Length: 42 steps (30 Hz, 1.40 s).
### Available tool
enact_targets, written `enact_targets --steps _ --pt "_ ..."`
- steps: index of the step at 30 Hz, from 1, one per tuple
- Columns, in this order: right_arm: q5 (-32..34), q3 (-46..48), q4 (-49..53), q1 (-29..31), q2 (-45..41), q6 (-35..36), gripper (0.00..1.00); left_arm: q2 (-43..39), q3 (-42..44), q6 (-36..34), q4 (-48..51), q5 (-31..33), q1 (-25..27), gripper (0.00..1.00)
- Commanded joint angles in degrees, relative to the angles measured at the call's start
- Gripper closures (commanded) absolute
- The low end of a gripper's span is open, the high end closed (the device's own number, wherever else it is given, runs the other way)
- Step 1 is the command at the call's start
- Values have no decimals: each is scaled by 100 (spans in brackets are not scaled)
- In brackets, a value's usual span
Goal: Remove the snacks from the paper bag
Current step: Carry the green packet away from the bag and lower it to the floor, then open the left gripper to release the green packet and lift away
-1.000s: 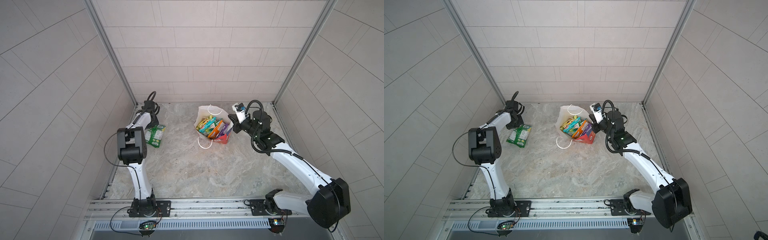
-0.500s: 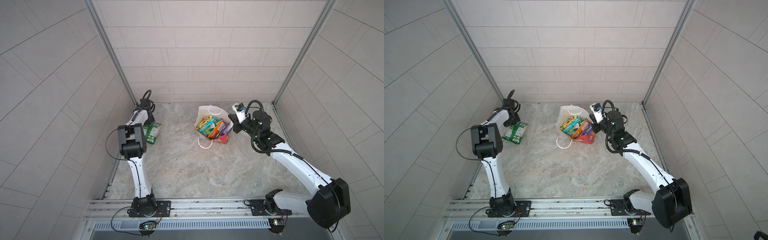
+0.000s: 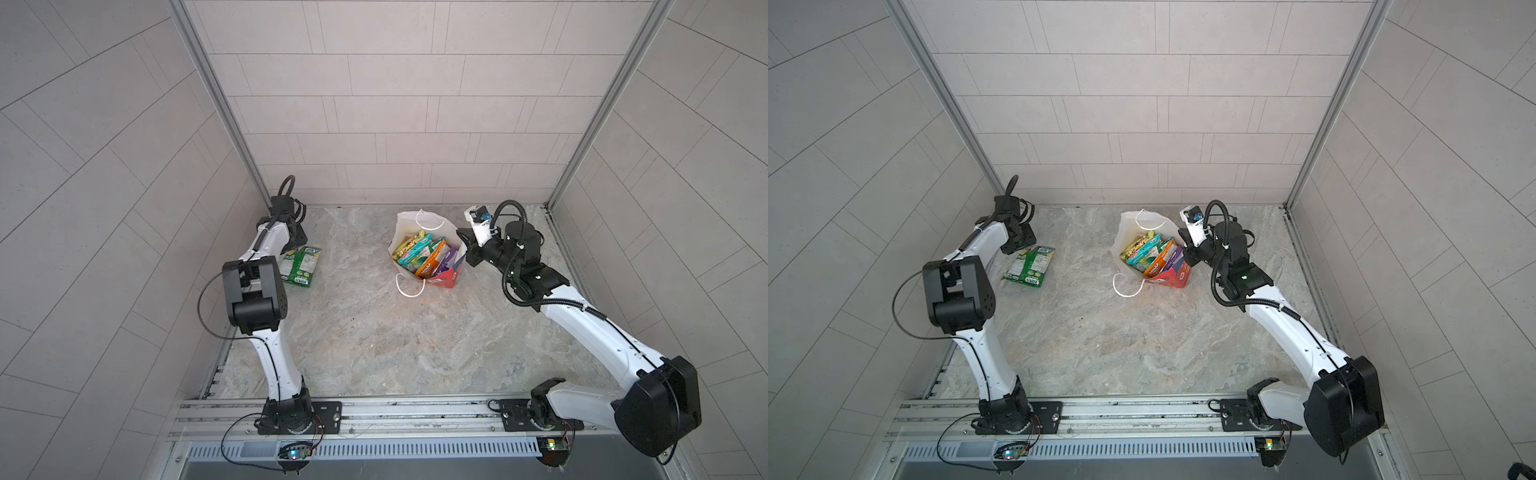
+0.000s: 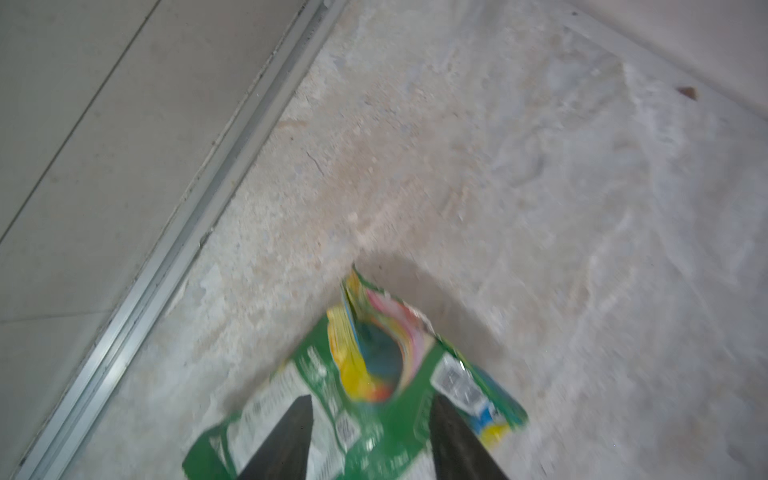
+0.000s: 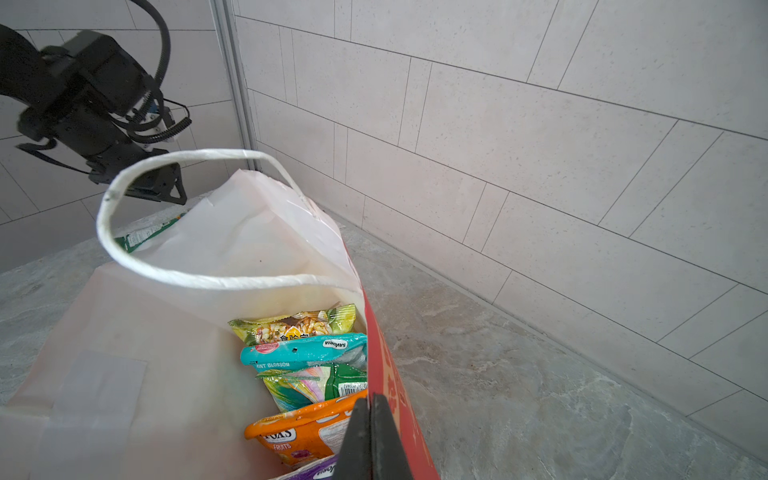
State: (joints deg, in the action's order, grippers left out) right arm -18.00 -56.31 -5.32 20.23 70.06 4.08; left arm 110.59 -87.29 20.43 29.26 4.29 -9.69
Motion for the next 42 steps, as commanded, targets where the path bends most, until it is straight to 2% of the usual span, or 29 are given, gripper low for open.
enact_targets --steps 1,3,6,9,16,25,29,31,34,37,39,42 --pt "-134 -103 -397 42 -151 7 100 -514 1077 210 -987 -288 32 58" --pt "-141 -86 -432 43 -139 -12 100 -503 1258 154 -1128 -239 40 64" --pt "-206 -106 -468 44 -83 -34 100 -145 829 15 -579 -326 38 68" --pt "-187 -99 -436 43 -98 -27 100 327 327 -65 -213 -479 38 68" --pt "-121 -81 -412 42 -136 27 100 815 169 87 -343 -479 42 68" --pt "-143 -90 -393 43 -111 8 100 821 64 168 -486 -348 -27 68" --pt "-134 -87 -377 43 -151 23 100 626 49 200 -404 -555 -31 65" --pt "-134 -95 -380 43 -155 17 100 242 369 301 -570 -606 -19 63" --pt "-152 -99 -400 47 -120 -2 100 -744 1439 645 -1457 -514 -6 61" --pt "-203 -97 -433 43 -83 -38 100 -1677 2294 888 -1876 -84 44 60" --pt "-217 -99 -434 43 -72 -51 100 -2173 2926 1146 -2160 -47 55 67" --pt "-230 -90 -496 45 -72 -74 100 -2573 3777 1567 -2575 -76 153 85"
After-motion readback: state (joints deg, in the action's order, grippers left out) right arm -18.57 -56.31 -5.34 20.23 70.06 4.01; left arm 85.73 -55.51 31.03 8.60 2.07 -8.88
